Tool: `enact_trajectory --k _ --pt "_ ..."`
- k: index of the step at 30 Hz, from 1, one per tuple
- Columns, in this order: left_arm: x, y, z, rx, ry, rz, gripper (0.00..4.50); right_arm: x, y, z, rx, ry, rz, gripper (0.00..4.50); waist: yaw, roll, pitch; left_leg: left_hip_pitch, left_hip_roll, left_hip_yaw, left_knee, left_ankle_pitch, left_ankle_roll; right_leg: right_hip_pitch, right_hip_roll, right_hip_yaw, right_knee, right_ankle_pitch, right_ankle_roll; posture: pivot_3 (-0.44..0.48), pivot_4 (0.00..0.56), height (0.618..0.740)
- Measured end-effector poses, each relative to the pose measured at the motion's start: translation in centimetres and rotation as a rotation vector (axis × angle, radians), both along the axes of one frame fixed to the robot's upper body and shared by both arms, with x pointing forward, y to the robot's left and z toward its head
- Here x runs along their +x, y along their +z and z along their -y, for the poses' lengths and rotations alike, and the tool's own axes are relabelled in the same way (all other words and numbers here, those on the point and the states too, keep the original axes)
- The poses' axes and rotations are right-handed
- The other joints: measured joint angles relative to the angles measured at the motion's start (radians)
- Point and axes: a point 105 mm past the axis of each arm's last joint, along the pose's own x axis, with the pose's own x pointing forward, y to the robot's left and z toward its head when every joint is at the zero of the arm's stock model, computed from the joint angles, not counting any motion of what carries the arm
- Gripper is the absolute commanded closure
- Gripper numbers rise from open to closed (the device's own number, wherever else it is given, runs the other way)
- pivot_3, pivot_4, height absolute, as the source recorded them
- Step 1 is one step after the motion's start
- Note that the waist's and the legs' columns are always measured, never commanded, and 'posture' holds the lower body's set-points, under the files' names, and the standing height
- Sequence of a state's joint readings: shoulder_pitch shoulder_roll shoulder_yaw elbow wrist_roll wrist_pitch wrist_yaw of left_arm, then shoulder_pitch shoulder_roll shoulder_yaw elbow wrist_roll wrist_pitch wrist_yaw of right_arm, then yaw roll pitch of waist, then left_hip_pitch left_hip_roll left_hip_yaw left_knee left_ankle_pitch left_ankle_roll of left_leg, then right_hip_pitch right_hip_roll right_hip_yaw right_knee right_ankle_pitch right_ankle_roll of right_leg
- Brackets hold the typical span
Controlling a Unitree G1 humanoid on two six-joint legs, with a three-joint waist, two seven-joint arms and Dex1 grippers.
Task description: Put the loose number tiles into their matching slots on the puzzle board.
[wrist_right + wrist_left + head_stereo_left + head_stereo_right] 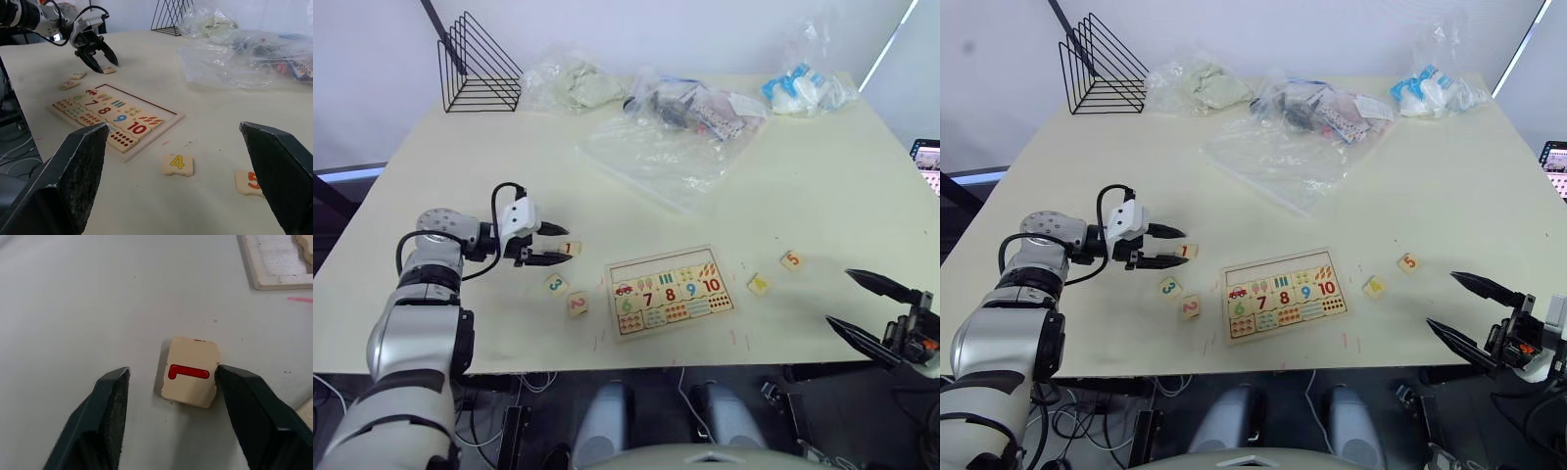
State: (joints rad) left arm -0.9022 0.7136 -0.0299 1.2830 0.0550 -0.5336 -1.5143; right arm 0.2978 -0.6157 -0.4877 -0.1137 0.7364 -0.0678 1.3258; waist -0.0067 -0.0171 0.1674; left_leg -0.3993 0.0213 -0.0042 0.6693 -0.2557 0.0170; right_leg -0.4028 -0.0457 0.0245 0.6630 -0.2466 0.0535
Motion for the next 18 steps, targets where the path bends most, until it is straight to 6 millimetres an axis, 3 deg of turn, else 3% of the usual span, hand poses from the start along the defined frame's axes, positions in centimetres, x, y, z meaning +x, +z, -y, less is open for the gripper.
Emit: enact_trajectory --k 2,3,18 --pt "-0.18 -0.15 0.08 -0.001 -0.012 -0.012 3.51 -0.02 0.0 -0.01 0.001 0.002 0.0 0.0 0.0 0.0 0.0 0.0 0.0 0.0 0.0 0.0 0.0 0.0 0.0 0.0 0.0 0.0 0.0 0.0 0.15 0.74" --pt "-0.2 -0.16 0.08 0.0 -0.013 -0.013 3.58 -0.04 0.01 -0.02 0.002 0.003 0.0 0.0 0.0 0.0 0.0 0.0 0.0 0.0 0.0 0.0 0.0 0.0 0.0 0.0 0.0 0.0 0.0 0.0 0.15 0.74" --pt "-0.82 -0.07 -0.67 -0.03 -0.005 -0.042 3.58 -0.25 -0.6 0.47 0.017 0.032 -0.014 0.0 -0.006 0.0 0.0 0.0 0.0 0.0 0.0 0.0 0.0 0.0 0.0 0.0 0.0 0.0 0.0 0.0 0.15 0.74"
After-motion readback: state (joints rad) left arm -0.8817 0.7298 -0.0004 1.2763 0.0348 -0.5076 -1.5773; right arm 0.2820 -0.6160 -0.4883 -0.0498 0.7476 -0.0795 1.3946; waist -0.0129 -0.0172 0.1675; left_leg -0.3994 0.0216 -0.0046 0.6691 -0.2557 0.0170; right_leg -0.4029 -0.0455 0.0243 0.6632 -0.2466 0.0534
